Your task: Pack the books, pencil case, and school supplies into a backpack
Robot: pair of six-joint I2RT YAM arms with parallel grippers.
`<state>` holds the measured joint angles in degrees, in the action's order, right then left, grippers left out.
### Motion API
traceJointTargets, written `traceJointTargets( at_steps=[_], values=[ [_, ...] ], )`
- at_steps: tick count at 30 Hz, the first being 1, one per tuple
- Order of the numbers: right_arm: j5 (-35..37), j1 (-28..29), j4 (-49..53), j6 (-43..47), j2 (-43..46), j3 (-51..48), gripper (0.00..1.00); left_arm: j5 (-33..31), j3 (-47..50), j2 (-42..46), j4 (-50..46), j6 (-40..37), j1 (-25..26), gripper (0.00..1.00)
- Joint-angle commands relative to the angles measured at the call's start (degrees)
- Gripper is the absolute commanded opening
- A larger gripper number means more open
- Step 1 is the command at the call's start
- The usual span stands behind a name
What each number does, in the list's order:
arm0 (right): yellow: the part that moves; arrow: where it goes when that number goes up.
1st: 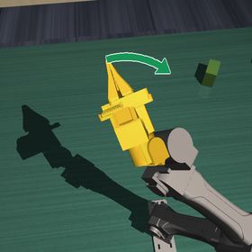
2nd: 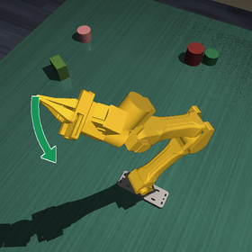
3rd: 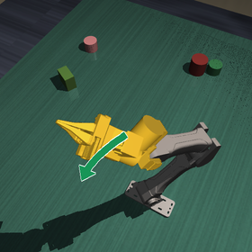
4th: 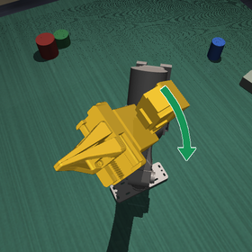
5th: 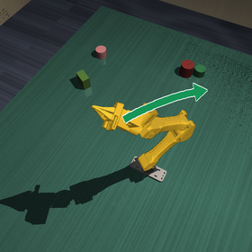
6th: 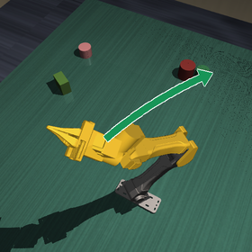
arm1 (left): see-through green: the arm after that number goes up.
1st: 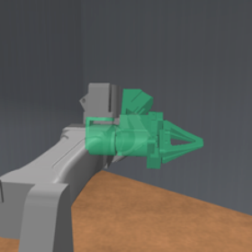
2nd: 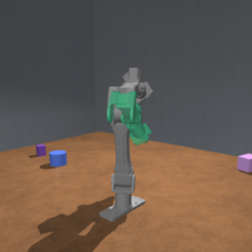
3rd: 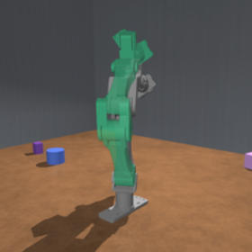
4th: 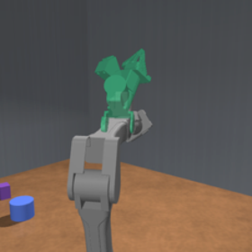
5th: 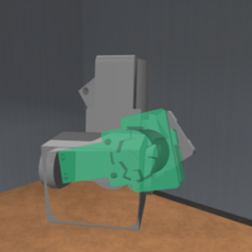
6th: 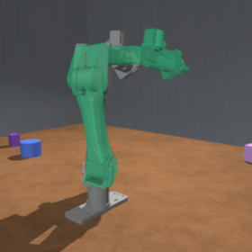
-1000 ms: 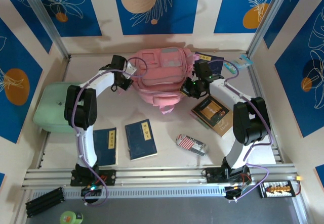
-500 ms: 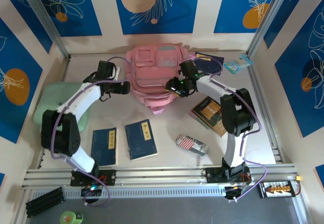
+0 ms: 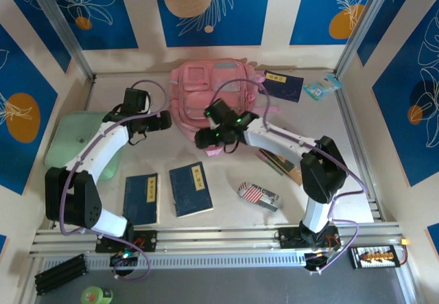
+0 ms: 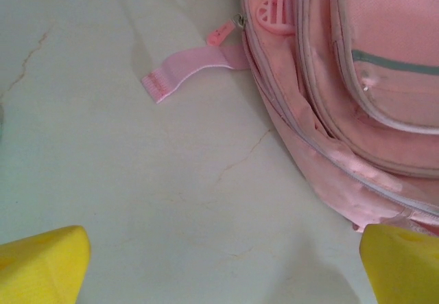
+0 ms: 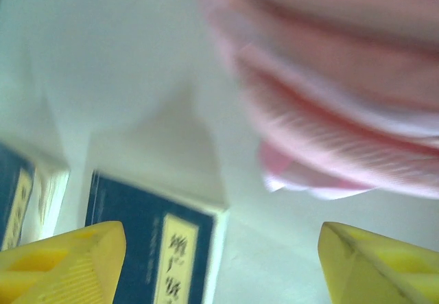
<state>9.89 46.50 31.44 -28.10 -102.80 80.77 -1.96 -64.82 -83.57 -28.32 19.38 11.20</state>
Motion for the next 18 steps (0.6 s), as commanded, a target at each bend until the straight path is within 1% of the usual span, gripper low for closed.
traceJointTargets(
  at_steps=[1, 4, 12, 14, 17, 18],
  values=[
    [0.3, 3.75, 4.24, 6.99, -4.78, 2.53, 0.75, 0.47, 0.72, 2.34, -0.31, 2.39, -1.44, 1.0],
    [-0.27, 6.34, 4.76, 10.25, -7.35, 3.73, 0.74, 1.22, 1.35, 3.26, -1.31, 2.9, -2.25, 1.0],
    [-1.56, 8.75, 8.18, 15.39, -12.86, 5.46, 0.74, 3.97, 4.08, 5.26, -2.87, 4.44, -3.01, 1.0],
    [0.45, 9.16, 8.91, 15.86, -14.25, 5.72, 0.74, 5.08, 4.29, 4.97, -3.06, 4.39, -2.97, 1.0],
    [7.88, 9.57, 9.26, 13.62, -15.34, 5.7, 0.73, 6.96, 4.1, 4.32, -3.27, 3.46, -2.99, 1.0],
    [9.17, 9.4, 8.94, 13.23, -15.29, 5.18, 0.74, 7.58, 3.78, 3.94, -3.47, 3.24, -2.96, 1.0]
  ],
)
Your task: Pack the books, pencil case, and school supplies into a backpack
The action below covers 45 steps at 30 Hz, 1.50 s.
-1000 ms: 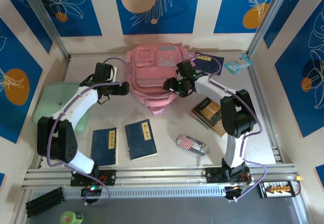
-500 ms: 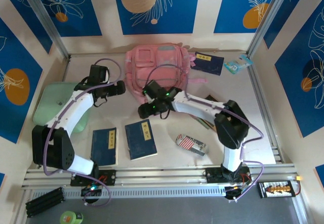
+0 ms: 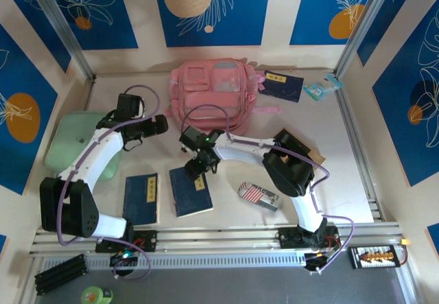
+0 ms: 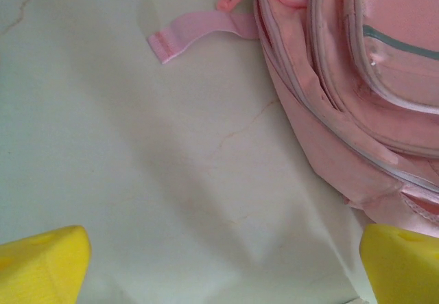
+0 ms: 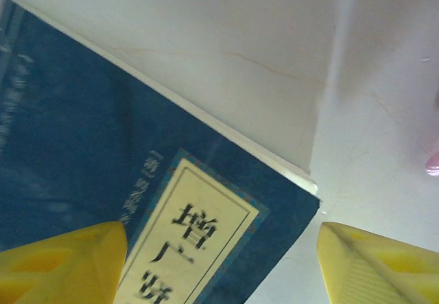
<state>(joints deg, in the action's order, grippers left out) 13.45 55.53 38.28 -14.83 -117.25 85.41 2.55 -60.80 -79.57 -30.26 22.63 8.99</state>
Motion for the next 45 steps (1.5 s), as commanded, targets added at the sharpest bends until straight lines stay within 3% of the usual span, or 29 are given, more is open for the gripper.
traceJointTargets(
  at_steps=[1, 12, 15, 20, 24, 30, 37, 45],
  values=[
    [6.84, 0.21, 1.66, -0.35, -0.65, -0.17, 0.73, 3.63, -0.51, -0.35, -1.77, -0.3, -0.73, 1.0],
    [17.97, -4.29, 0.92, -3.87, 0.31, -4.18, 0.72, 9.98, 0.64, -0.86, -2.31, 2.42, -0.62, 1.0],
    [13.51, -5.62, -0.58, -2.58, 4.61, -5.08, 0.72, 16.75, 3.79, -0.41, -0.43, 5.93, -0.13, 0.99],
    [-5.06, -9.79, -2.13, -9.08, 13.77, -8.07, 0.73, 23.17, 10.47, 0.34, 2.87, 12.2, 3.99, 0.94],
    [-13.2, -12.1, -1.83, -14.64, 16.59, -11.78, 0.73, 22.53, 13.36, 0.79, 3.23, 14.17, 9.73, 0.92],
    [-13.48, -12.37, 0.13, -17.97, 14.03, -13.6, 0.65, 18.23, 14.3, -2.7, 1.89, 12.93, 17.02, 0.8],
    [-11.38, -10.75, -0.1, -16.73, 8.82, -11.79, 0.52, 16.44, 14.99, -6.15, 2.11, 10.95, 17.81, 0.65],
    [-8.15, -10.09, 1.5, -15.45, 5.15, -9.92, 0.34, 14.69, 13.6, -9.99, 1.47, 8.95, 17.8, 0.59]
  ],
)
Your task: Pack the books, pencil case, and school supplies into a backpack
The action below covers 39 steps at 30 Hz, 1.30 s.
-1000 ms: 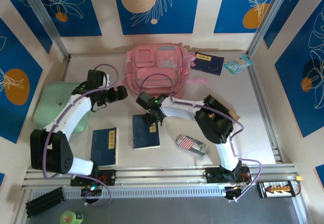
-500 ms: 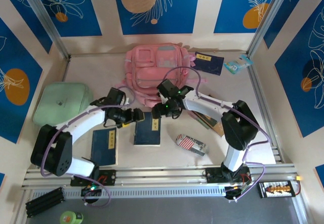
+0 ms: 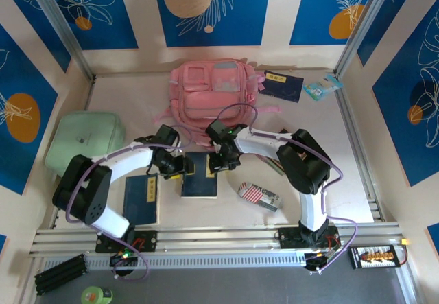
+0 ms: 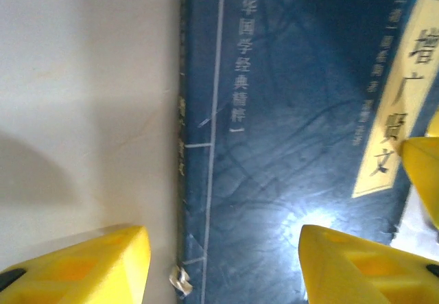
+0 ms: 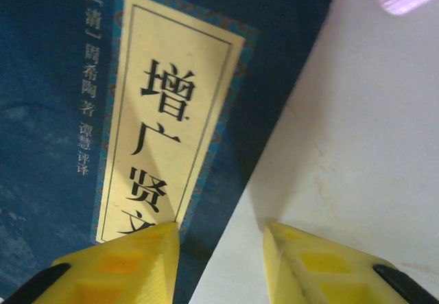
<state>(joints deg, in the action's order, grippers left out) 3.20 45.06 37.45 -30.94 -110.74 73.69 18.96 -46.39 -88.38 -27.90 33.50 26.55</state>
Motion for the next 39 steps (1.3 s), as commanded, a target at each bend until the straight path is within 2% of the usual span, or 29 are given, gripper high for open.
traceJointTargets(
  at_steps=[1, 5, 10, 15, 20, 22, 25, 28, 33, 39],
  values=[
    [2.2, 0.38, 2.49, 0.8, -1.78, 1.94, 0.32, -1.71, -0.81, -1.5, -0.72, -1.9, 0.23, 0.59],
    [1.46, 0.54, 3.32, 1.54, -3.36, 1.77, 0.29, 3.45, -0.37, -2.41, 1.56, -1.34, 0.39, 0.51],
    [1.46, 0.82, 3.59, 1.67, -4.74, 1.54, 0.26, 5.36, -0.45, -1.45, 1.98, -1.42, 0.43, 0.44],
    [1.45, 0.84, 3.59, 1.67, -5.64, 1.82, 0.25, 7.27, -0.03, -2.3, 3.28, -0.63, 0.44, 0.43],
    [2.07, 0.82, 3.68, 1.5, -5.89, 1.6, 0.24, 4.77, -0.6, -4.09, 1.37, 0.22, 0.43, 0.54],
    [2.17, 0.82, 3.53, 1.47, -5.82, 1.43, 0.24, 5.56, -0.59, -4.93, 2.02, 0.67, 0.44, 0.53],
    [2.25, 0.82, 3.41, 1.37, -5.85, 1.15, 0.23, 8.9, -0.06, -4.85, 4.95, 1.51, 0.44, 0.47],
    [3.01, 0.73, 4.03, 1.0, -5.72, 1.18, 0.22, 12.13, -0.19, -2.41, 5.64, 1.19, 0.35, 0.42],
    [4.49, -0.56, 4.08, -0.48, -5.11, 1.22, 0.19, 21.55, 3.49, 5.56, 11.3, 3.23, 0.24, 0.4],
    [3.62, -1.02, 2.23, 0.15, -4.03, 0.19, 0.18, 22.0, 9.35, 10.39, 21.22, 10.32, 0.22, 0.4]
  ],
)
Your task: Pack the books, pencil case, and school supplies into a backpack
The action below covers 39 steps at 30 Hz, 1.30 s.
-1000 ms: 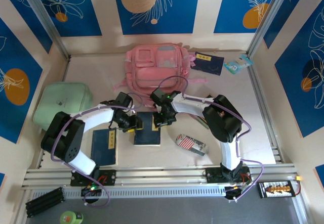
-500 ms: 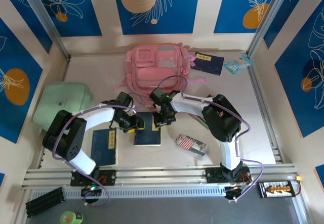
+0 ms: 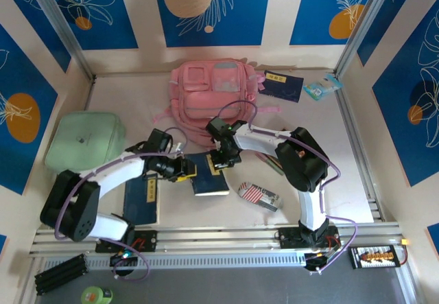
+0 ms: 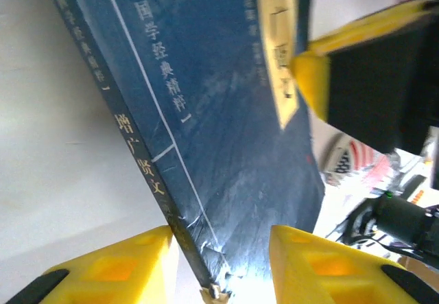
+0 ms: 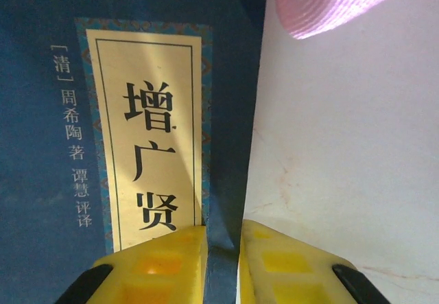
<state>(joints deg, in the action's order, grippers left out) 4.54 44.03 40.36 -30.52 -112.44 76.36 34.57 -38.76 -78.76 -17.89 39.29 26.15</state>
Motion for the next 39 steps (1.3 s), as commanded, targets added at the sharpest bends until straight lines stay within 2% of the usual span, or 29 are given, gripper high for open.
traceJointTargets(
  at_steps=[1, 5, 16, 24, 28, 31, 35, 37, 39],
  values=[
    [1.87, 0.0, -0.96, -0.09, -2.42, -2.61, 0.18, 6.39, 2.74, 0.2, 13.91, 6.63, 0.65, 0.4],
    [0.59, 0.0, -1.85, 0.61, -2.18, -3.38, 0.18, 6.14, 5.19, -3.03, 20.33, 12.01, 0.65, 0.38],
    [-0.55, 0.44, -3.2, 1.64, -1.47, -4.1, 0.19, 5.13, 4.41, -4.82, 21.14, 12.81, 0.74, 0.34],
    [-1.37, 0.45, -3.62, 1.86, -1.5, -4.53, 0.18, 7.1, 6.24, -6.76, 30.85, 17.42, 0.72, 0.34],
    [-1.12, 0.44, -3.53, 1.77, -1.28, -4.56, 0.18, 6.52, 5.99, -7.85, 29.77, 17.24, 0.7, 0.26],
    [-0.47, 0.43, -3.53, 1.64, -0.5, -4.74, 0.18, 4.88, 4.3, -6.47, 22.78, 14.11, 0.61, 0.15],
    [1.22, 0.09, -4.49, 2.03, 3.34, -5.22, 0.21, -0.75, -0.56, -1.88, 4.83, 5.36, 0.39, 0.0],
    [1.22, -0.4, -6.47, 2.39, 6.73, -6.29, 0.27, -4.92, -3.91, 0.89, -4.6, 0.32, 0.14, 0.0],
    [0.37, -1.38, -9.22, 2.24, 10.87, -7.41, 0.37, -9.37, -8.01, 3.83, -14.01, -4.22, -0.16, 0.0]
  ],
)
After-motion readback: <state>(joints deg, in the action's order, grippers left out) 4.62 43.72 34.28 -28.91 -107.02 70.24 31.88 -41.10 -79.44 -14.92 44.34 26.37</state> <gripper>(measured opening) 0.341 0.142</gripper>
